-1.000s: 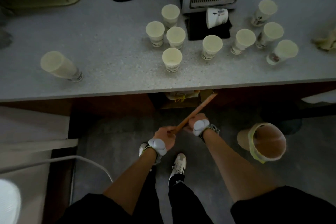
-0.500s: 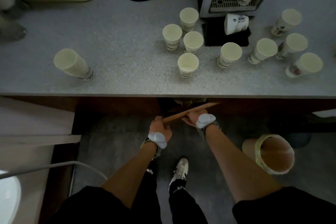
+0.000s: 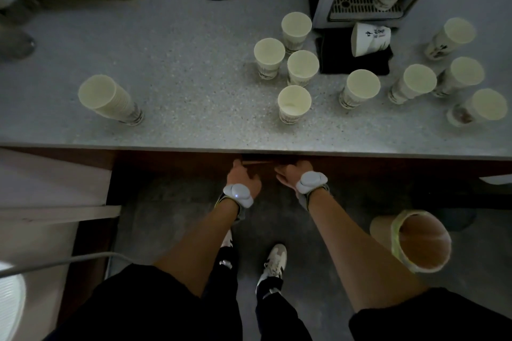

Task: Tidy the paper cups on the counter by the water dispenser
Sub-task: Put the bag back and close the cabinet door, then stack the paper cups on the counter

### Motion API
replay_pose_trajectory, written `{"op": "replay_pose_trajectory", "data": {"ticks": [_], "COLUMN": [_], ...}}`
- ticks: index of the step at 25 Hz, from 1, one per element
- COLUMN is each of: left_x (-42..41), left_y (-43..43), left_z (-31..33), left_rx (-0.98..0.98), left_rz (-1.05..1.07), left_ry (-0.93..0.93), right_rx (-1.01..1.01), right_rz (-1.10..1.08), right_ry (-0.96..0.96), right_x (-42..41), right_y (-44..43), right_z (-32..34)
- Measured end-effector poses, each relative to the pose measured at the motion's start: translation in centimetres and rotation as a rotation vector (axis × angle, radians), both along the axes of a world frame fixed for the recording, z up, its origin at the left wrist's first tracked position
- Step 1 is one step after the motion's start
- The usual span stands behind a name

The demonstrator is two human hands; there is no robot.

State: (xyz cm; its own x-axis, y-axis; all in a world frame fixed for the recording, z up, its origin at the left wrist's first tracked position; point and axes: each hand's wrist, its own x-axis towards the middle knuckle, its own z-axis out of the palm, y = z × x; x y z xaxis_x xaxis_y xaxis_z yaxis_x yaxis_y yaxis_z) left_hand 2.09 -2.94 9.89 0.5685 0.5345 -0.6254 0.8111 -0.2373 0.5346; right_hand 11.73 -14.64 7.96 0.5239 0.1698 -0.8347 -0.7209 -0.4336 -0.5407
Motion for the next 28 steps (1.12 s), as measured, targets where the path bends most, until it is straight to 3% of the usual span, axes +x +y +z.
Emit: {"op": "replay_pose_trajectory", "data": {"ticks": [4, 7, 9, 11, 13, 21, 28], "left_x": [0.7, 0.7, 0.3, -0.2, -0.9, -4.3, -7.5], "left_y": [0.7, 1.0, 1.3, 1.7, 2.4, 8.3, 16.0], "left_z": [-0.1, 0.1, 0.3, 0.9, 1.8, 8.0, 13.3], "left_rx": [0.019, 0.03, 0.03, 0.02, 0.019, 0.107, 0.223], "left_rz": [-0.033, -0.049, -0.055, -0.059, -0.041, 0.131, 0.295], "left_ry": [-0.024, -0.008, -0.02, -0.039, -0.068, -0.24, -0.35], "right_rx": [-0.217, -0.278, -0.198, -0.06, 0.031, 0.119, 0.13], "right_rz": [0.525, 0.668, 0.558, 0.212, 0.068, 0.232, 0.21], "right_ry": [-0.309, -0.422, -0.312, -0.072, 0.01, 0.06, -0.006], "right_x": [0.7, 0.2, 0.1, -0.6, -1.1, -3.6, -6.0], "right_y": [0.2, 0.2, 0.7, 1.7, 2.4, 9.4, 19.0], "right_z": [0.2, 0.8, 1.0, 1.8, 2.5, 8.8, 14.6]}}
